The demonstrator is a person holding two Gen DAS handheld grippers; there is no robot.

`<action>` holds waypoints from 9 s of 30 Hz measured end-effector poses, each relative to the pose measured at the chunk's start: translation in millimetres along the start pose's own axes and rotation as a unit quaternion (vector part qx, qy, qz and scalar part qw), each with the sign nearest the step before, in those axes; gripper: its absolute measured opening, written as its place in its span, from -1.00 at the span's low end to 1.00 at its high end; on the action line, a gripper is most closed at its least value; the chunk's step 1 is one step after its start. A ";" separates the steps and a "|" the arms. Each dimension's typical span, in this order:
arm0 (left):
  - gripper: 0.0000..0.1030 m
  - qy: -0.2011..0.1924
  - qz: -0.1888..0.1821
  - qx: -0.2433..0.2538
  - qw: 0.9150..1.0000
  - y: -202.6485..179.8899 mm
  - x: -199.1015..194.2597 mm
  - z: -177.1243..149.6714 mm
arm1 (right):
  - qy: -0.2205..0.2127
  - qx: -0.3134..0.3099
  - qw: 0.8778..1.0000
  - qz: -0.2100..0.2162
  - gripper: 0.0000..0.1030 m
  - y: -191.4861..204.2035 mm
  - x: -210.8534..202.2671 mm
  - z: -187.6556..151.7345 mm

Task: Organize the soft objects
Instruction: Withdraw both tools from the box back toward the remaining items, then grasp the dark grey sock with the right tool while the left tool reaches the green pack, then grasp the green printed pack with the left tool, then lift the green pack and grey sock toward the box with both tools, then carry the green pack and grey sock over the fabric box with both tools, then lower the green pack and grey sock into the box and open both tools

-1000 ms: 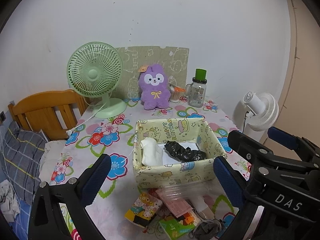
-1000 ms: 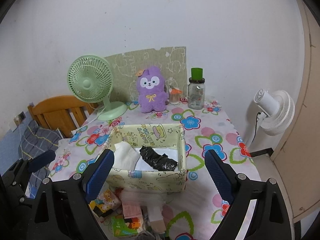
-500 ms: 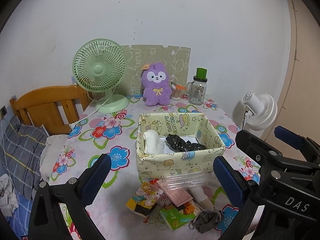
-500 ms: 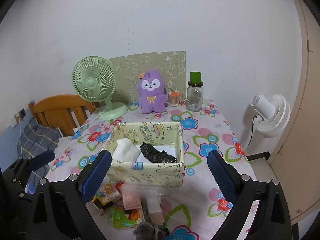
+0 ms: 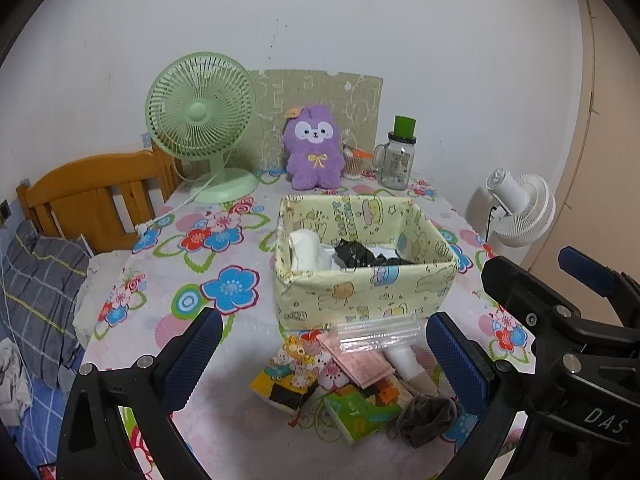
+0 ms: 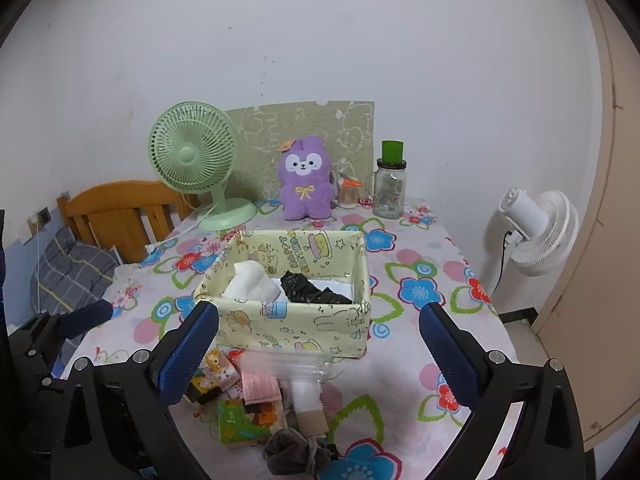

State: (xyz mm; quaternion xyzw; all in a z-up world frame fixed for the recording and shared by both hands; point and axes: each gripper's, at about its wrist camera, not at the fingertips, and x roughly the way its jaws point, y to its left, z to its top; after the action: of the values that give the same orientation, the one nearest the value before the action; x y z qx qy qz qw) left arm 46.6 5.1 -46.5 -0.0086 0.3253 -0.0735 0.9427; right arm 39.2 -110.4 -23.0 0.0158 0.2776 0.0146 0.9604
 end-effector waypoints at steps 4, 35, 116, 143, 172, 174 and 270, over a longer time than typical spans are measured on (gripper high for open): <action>0.99 0.003 0.003 0.003 1.000 2.1 6.5 -8.2 | 0.014 0.010 1.000 0.009 0.97 -1.0 6.7 -8.9; 0.99 0.059 0.002 0.005 0.998 6.2 61.1 -73.2 | 0.068 -0.001 0.998 0.011 0.97 -0.8 59.3 -79.0; 0.68 0.103 -0.044 0.042 0.993 -44.4 87.4 -92.8 | 0.142 0.030 0.989 0.007 0.20 -25.9 76.8 -115.9; 0.46 0.115 -0.053 0.032 0.991 -42.1 79.9 -99.8 | 0.128 0.011 0.992 0.011 0.20 -7.7 56.3 -112.0; 0.04 0.090 -0.043 0.052 0.994 -51.9 55.8 -79.4 | 0.116 0.017 0.993 0.010 0.20 -11.7 45.8 -99.5; 0.04 0.088 -0.042 0.053 0.994 -52.3 54.8 -76.5 | 0.112 0.017 0.993 0.012 0.20 -12.1 44.0 -95.8; 0.04 -0.004 -0.013 0.064 0.998 -32.1 98.3 85.2 | 0.032 0.021 0.999 0.038 0.21 -11.2 110.4 61.8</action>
State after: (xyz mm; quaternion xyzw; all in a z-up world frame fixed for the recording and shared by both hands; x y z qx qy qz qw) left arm 171.2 -43.5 -37.4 0.0470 0.3158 -0.1060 0.9417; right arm 165.8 -118.8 -30.0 0.0462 0.3076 0.0457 0.9493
